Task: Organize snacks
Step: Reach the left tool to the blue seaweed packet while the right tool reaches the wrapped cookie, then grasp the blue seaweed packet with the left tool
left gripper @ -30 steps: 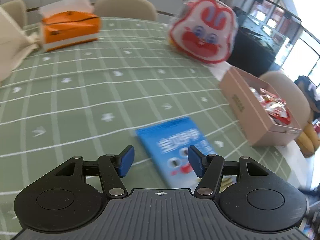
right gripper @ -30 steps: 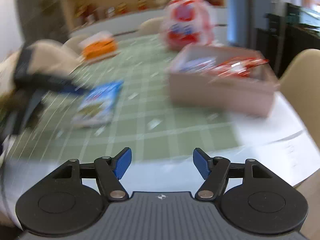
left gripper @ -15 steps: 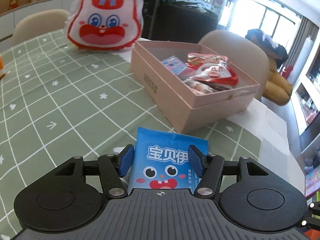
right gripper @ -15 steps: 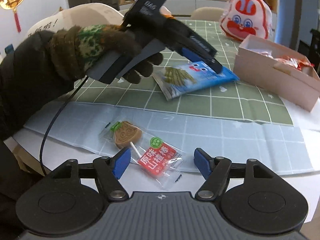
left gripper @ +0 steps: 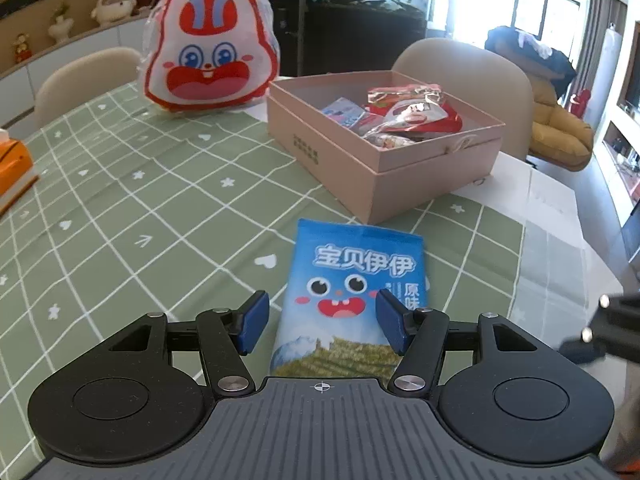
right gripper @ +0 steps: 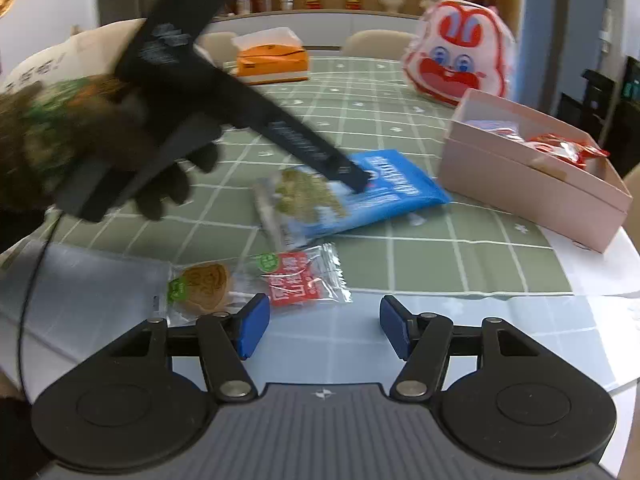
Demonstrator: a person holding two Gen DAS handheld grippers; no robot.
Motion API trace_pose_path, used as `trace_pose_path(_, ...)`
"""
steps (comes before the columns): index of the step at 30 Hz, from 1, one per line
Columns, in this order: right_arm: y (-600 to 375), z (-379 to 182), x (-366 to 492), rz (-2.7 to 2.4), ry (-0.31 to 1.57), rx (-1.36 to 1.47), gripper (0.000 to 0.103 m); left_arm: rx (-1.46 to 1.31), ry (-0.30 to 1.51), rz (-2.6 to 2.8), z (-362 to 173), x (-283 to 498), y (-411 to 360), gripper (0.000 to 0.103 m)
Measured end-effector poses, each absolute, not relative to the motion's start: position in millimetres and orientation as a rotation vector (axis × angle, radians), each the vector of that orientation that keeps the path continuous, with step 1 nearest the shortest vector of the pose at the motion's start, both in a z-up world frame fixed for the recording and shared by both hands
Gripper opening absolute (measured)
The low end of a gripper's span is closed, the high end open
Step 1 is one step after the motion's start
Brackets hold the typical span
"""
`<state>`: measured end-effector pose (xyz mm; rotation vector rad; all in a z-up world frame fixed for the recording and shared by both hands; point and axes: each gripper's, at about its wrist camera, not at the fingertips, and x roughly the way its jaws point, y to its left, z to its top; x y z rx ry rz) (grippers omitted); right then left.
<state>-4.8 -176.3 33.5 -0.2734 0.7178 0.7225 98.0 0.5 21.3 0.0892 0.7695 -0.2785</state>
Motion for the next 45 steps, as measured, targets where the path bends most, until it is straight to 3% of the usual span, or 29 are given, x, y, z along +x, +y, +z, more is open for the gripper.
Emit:
trace_pose_path(6,-188,38,3,0.685,0.733,-0.196,0.063,0.114,0.753,-0.196,22,93,7,0.065)
trace_pose_path(8,-184,43,-7,0.73,0.728,-0.178,0.071,0.116,0.751,-0.172,22,94,8,0.065)
trace_pose_path(10,-170,46,-20,0.753,0.698,-0.204,0.073,0.114,0.752,-0.164,23,95,9,0.065)
trace_pose_path(19,-108,26,-33,0.753,0.661,-0.381,0.073,0.105,0.757,-0.175,23,90,9,0.064)
trace_pose_path(26,-149,24,-11,0.556,0.608,-0.435,0.073,0.074,0.752,-0.236,22,90,10,0.064)
trace_pose_path(31,-194,21,29,0.36,0.631,-0.366,0.073,0.088,0.697,-0.306,28,84,2,0.064)
trace_pose_path(38,-251,10,77,0.28,0.683,-0.033,0.078,0.314,0.686,-0.365,14,76,-41,0.066)
trace_pose_path(40,-256,9,79,0.283,0.672,-0.011,0.081,0.326,0.73,-0.397,9,79,-48,0.07)
trace_pose_path(42,-261,7,79,0.304,0.668,0.015,0.082,0.351,0.732,-0.436,7,80,-55,0.086)
trace_pose_path(45,-268,7,76,0.323,0.66,0.057,0.083,0.332,0.725,-0.458,7,81,-55,0.087)
